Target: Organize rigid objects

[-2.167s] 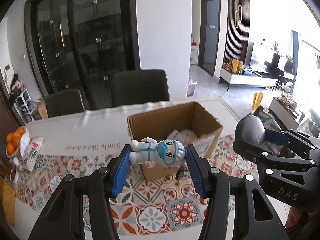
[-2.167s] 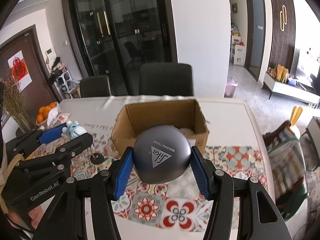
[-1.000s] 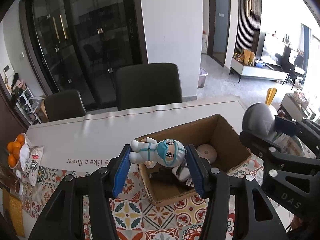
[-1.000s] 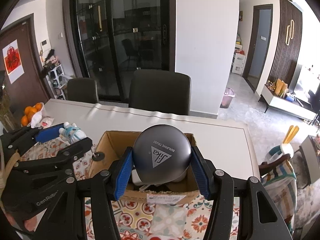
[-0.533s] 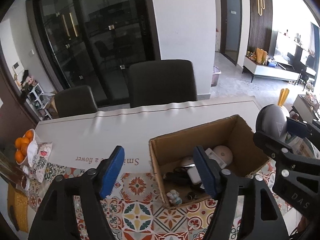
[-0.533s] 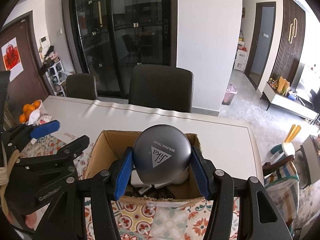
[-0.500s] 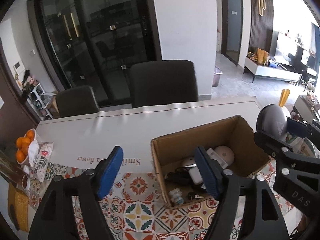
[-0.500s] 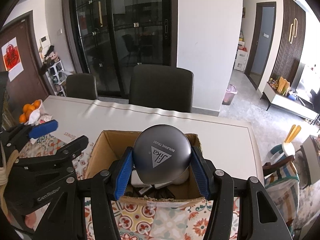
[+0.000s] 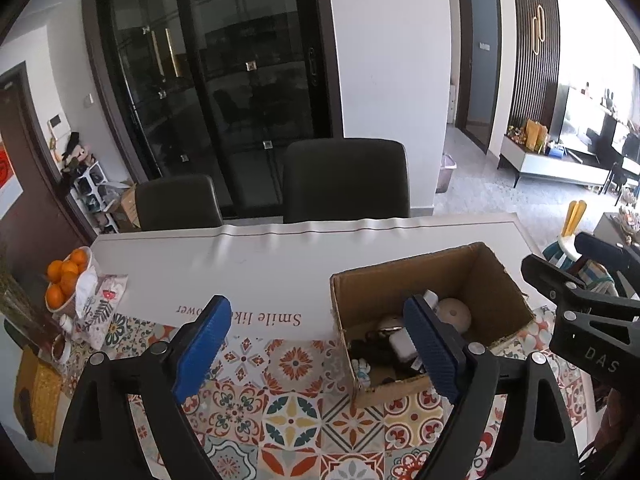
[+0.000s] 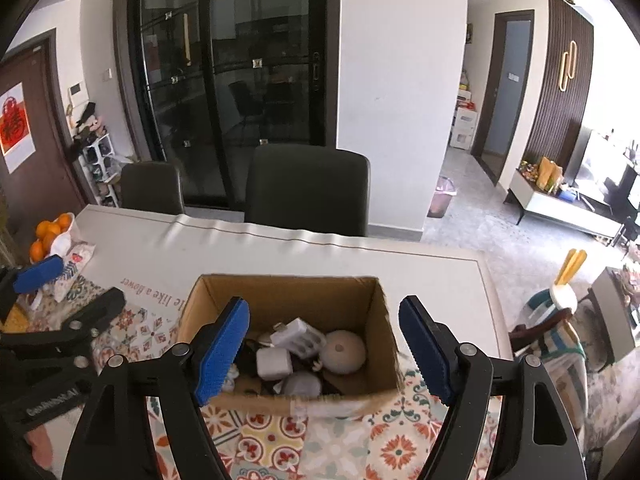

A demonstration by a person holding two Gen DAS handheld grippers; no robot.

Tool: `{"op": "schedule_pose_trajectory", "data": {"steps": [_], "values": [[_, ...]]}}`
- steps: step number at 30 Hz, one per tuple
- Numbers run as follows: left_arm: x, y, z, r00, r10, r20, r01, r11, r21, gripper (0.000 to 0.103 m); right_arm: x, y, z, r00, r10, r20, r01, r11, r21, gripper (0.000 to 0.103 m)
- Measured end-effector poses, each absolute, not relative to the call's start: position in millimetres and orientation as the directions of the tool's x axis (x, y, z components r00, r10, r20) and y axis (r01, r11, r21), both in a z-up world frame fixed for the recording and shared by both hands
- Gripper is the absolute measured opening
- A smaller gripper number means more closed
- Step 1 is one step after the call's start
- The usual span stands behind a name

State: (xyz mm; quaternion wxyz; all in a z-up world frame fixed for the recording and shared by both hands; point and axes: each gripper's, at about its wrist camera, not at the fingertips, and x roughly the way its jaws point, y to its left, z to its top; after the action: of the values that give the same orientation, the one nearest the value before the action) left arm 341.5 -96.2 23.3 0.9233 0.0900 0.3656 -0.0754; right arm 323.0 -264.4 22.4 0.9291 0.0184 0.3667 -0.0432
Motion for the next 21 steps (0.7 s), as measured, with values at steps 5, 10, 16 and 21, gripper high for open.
{"op": "schedule_pose_trajectory", "data": {"steps": [5,10,16,21], "values": [[314,-89,34,0.740,-0.093,-0.666,0.211,0.973,0.099,0.092,293,-264,30,0.733,-0.069,-0.677,0.113,0.993,0.020,0.077],[285,-83,43,0.763,-0.109,-0.637,0.217,0.972,0.094,0.099,260,-261,40,0.748,-0.094,-0.658,0.132,0.991,0.009,0.084],[246,-79,55,0.801,-0.106,-0.589,0.213,0.970,0.115,0.103,217,-256,55,0.781,-0.130,-0.611,0.158,0.987,-0.008,0.091],[221,-75,59,0.815,-0.119,-0.568,0.219,0.969,0.111,0.103,185,-252,63,0.805,-0.150,-0.574,0.175,0.984,-0.011,0.095]]}}
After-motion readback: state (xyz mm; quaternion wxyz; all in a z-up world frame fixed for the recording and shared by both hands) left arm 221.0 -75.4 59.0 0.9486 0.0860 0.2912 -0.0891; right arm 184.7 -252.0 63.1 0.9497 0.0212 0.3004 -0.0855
